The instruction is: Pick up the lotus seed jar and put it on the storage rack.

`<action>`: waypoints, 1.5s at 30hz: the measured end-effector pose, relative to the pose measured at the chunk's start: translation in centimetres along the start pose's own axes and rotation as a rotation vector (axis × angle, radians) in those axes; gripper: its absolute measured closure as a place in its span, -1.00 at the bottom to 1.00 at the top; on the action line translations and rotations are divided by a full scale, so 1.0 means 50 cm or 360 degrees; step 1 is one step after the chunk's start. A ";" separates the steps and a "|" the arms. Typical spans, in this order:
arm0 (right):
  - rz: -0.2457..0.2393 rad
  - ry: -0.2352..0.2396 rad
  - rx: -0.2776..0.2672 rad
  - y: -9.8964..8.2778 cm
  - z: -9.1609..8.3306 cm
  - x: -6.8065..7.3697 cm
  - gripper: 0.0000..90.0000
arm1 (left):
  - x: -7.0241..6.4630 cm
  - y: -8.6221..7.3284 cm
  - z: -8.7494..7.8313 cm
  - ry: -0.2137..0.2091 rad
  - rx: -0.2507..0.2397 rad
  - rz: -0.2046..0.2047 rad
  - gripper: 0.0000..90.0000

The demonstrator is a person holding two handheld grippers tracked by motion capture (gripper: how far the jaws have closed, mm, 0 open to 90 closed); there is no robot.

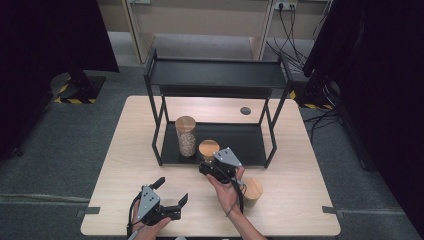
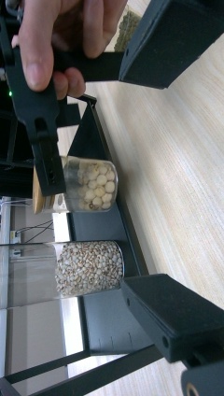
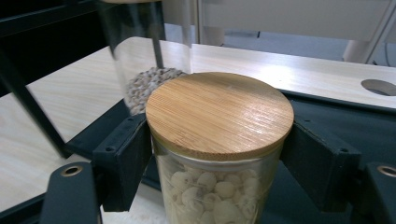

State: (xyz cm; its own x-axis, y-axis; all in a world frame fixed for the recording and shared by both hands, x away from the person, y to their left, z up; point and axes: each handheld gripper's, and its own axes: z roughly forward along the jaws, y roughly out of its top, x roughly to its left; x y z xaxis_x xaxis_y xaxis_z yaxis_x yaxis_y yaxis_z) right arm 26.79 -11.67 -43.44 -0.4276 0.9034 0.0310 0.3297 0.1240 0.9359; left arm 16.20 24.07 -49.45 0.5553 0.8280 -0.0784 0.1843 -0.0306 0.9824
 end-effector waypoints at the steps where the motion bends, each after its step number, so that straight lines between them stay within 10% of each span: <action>1: 0.0002 -0.0008 -0.0002 0.001 0.003 0.001 -0.43 | 0.000 0.000 0.000 -0.0001 0.0000 0.0000 -0.94; 21: 0.0010 -0.0158 0.0038 0.015 0.070 0.030 -0.43 | 0.001 0.001 0.000 -0.0008 -0.0002 0.0004 -0.94; 45: 0.0085 -0.0141 0.0064 0.022 0.080 0.016 -0.55 | 0.000 0.000 0.001 -0.0013 0.0002 0.0003 -0.94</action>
State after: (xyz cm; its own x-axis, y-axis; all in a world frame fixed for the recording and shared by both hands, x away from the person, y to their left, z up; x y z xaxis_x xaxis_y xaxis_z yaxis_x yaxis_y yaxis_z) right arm 30.17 -9.16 -43.77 -0.3329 0.9418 0.0474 0.3843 0.0896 0.9188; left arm 16.23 24.05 -49.46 0.5621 0.8234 -0.0780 0.1845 -0.0329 0.9823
